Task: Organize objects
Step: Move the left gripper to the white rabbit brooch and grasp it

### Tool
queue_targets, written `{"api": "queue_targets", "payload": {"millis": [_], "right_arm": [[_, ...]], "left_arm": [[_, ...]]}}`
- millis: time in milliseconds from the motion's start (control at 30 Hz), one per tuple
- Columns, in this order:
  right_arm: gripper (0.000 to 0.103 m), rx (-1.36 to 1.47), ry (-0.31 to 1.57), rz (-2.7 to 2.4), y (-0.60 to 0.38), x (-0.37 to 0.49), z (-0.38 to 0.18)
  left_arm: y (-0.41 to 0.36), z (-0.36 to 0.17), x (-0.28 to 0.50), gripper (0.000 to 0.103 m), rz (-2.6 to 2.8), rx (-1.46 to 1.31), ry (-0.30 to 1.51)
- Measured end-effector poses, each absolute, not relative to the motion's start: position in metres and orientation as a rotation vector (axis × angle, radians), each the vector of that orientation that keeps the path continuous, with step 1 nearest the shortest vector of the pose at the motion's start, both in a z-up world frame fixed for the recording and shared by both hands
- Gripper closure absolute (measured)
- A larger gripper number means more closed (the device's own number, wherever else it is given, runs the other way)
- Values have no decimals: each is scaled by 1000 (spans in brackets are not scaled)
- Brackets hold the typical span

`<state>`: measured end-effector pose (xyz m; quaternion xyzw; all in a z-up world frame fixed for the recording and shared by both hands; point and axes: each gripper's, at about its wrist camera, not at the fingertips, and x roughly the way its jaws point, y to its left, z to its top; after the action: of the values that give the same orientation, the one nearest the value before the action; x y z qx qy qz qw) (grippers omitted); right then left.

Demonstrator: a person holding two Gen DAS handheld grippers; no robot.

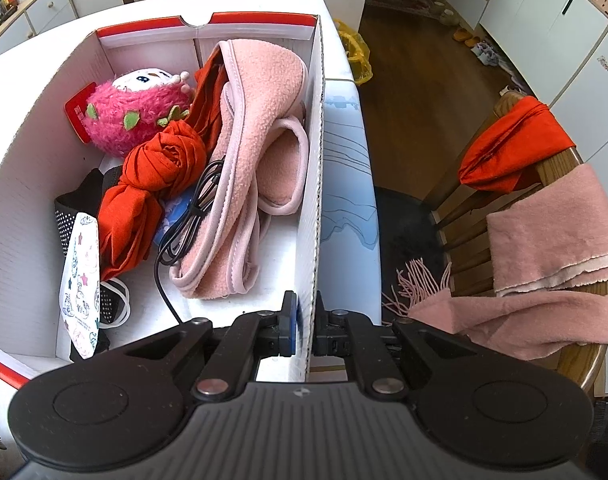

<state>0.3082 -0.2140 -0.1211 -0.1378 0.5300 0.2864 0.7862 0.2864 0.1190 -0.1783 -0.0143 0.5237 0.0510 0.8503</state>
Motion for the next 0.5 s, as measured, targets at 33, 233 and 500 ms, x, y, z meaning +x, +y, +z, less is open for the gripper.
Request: {"api": "queue_targets", "payload": {"millis": [33, 233, 500], "right_arm": [[98, -298, 1143, 618, -214, 308, -121], [98, -301, 1144, 621, -216, 308, -123], [97, -307, 1143, 627, -217, 308, -123]], "left_arm": [[119, -180, 286, 10, 110, -34, 1107], [115, -186, 284, 21, 119, -23, 1120], [114, -183, 286, 41, 119, -48, 1110]]}}
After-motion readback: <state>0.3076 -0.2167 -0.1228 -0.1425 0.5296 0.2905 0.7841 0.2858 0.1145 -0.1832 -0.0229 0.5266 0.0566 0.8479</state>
